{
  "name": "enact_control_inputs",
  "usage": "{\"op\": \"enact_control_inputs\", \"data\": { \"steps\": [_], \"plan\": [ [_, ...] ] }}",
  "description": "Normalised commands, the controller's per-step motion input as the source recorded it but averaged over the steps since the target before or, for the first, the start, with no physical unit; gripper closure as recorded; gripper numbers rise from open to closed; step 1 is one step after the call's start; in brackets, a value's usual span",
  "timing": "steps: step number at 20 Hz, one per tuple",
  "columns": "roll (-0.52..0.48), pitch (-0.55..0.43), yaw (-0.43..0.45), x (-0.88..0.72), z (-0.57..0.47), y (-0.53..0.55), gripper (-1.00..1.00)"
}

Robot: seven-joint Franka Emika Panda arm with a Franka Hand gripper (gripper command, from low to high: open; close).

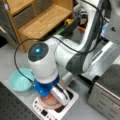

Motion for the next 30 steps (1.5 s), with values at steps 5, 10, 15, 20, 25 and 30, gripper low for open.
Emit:
{"op": "enact_control_inputs", "data": {
  "steps": [5,10,15,20,25,30],
  "plan": [
    [-0.221,-0.172,-0.021,-0.32,-0.01,0.04,-1.0],
    [-0.231,-0.13,-0.052,-0.31,0.0,0.11,-1.0],
    [-0.238,-0.095,-0.046,-0.28,0.0,0.12,-1.0],
    [-0.224,-0.072,-0.002,-0.22,0.07,0.04,-1.0],
    [-0.193,-0.055,0.033,-0.2,0.16,-0.07,-1.0],
    [-0.168,-0.046,0.067,-0.15,0.14,-0.15,-1.0]
  ]
}}
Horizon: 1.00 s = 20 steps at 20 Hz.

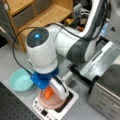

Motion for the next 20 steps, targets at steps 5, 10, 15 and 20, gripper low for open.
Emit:
{"op": "enact_control_inputs", "data": {
  "steps": [5,10,15,20],
  "plan": [
    [-0.135,-0.007,0.111,-0.09,0.15,-0.21,-1.0],
    [-0.087,0.002,0.212,-0.01,0.17,-0.29,-1.0],
    [-0.036,0.026,0.178,0.03,0.06,-0.18,-1.0],
    [0.027,0.033,0.145,0.16,0.08,-0.25,-1.0]
  ]
}}
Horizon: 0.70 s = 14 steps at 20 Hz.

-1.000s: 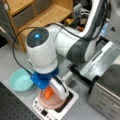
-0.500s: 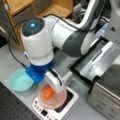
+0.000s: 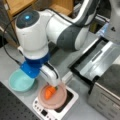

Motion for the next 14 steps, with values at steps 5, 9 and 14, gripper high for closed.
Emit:
{"op": "enact_control_inputs", "data": {
  "steps": [5,9,14],
  "plan": [
    [0.038,0.05,0.093,0.2,0.09,-0.23,-1.0],
    [0.039,0.06,0.077,0.2,0.08,-0.09,-1.0],
    [0.085,0.044,0.204,0.23,0.04,-0.15,-1.0]
  ]
}}
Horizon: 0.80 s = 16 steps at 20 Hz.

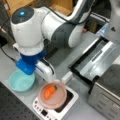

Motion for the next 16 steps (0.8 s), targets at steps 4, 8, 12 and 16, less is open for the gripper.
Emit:
{"op": "enact_control_inputs", "data": {
  "steps": [4,8,12,16],
  "plan": [
    [0.151,0.038,0.153,0.26,0.02,-0.38,-1.0],
    [0.182,0.065,0.061,0.26,0.08,-0.47,-1.0],
    [0.193,0.101,0.045,0.28,0.16,-0.38,-1.0],
    [0.208,0.115,0.054,0.32,0.16,-0.28,-1.0]
  ]
}}
